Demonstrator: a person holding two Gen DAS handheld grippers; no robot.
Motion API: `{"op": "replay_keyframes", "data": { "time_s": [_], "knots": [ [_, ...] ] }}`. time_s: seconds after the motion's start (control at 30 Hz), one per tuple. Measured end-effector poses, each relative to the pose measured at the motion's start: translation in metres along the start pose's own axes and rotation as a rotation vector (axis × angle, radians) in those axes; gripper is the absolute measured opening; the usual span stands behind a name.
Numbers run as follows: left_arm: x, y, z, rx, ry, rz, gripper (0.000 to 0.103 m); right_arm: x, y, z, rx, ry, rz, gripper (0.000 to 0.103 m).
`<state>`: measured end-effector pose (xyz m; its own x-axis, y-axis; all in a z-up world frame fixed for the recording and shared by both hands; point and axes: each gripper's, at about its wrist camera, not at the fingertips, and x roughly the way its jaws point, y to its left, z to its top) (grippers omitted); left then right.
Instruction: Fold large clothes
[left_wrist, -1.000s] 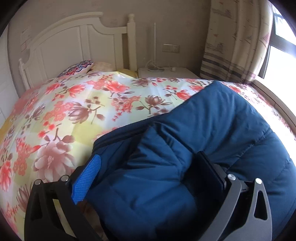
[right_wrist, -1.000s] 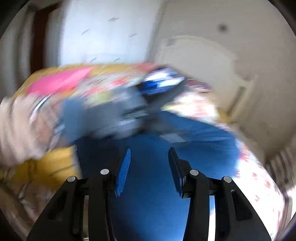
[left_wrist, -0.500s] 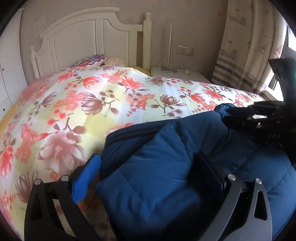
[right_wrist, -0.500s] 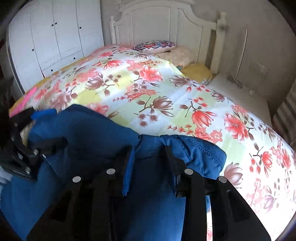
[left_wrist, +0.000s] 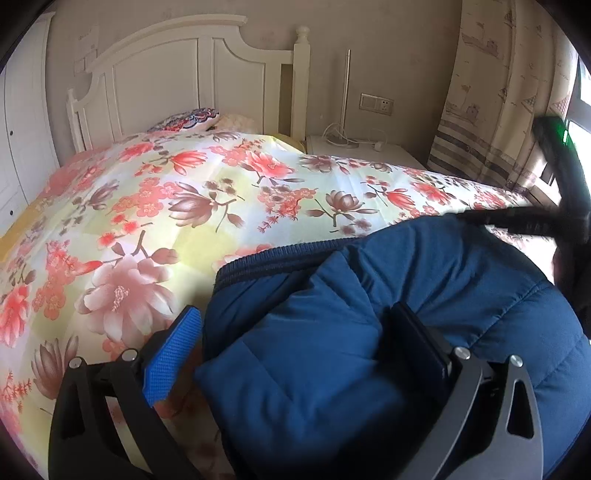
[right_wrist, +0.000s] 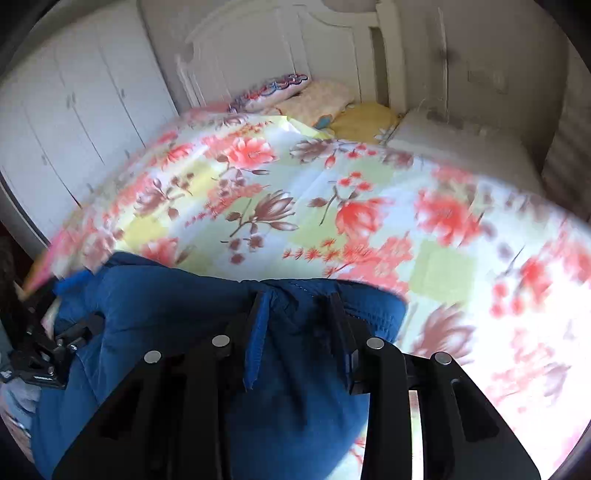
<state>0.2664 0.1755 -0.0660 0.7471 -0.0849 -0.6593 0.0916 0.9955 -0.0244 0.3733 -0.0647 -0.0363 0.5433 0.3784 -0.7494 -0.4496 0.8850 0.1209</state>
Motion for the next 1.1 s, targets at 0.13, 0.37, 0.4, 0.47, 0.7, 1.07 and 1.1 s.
{"op": "replay_keyframes", "data": {
  "time_s": [0.13,0.37,0.4,0.47,0.7,1.07,1.1],
  "knots": [
    [0.0,0.001,0.0,-0.001,-0.002,0.002,0.101,-0.001,0.007,0.009,0.027,-0.058,-0.024,0.033],
    [0.0,0.003,-0.001,-0.01,-0.001,0.008,0.101,0.01,0.041,0.023,-0.091,0.033,-0.126,0.034],
    [0.0,0.003,-0.001,-0.009,-0.001,0.01,0.101,0.007,0.047,0.024,-0.096,0.006,-0.096,0.034],
    [0.0,0.003,-0.001,-0.008,-0.002,0.012,0.101,0.002,0.073,0.028,-0.16,-0.009,-0.028,0.034],
    [-0.006,-0.003,0.001,0.037,0.007,0.083,0.101,0.056,0.097,0.011,-0.275,0.222,-0.031,0.035],
    [-0.141,-0.007,-0.062,0.115,-0.087,0.233,0.101,-0.016,0.143,0.019,-0.398,0.002,-0.012,0.036],
    [-0.139,-0.008,-0.071,0.125,-0.065,0.237,0.101,-0.014,0.155,0.017,-0.431,0.013,0.013,0.036]
  ]
}}
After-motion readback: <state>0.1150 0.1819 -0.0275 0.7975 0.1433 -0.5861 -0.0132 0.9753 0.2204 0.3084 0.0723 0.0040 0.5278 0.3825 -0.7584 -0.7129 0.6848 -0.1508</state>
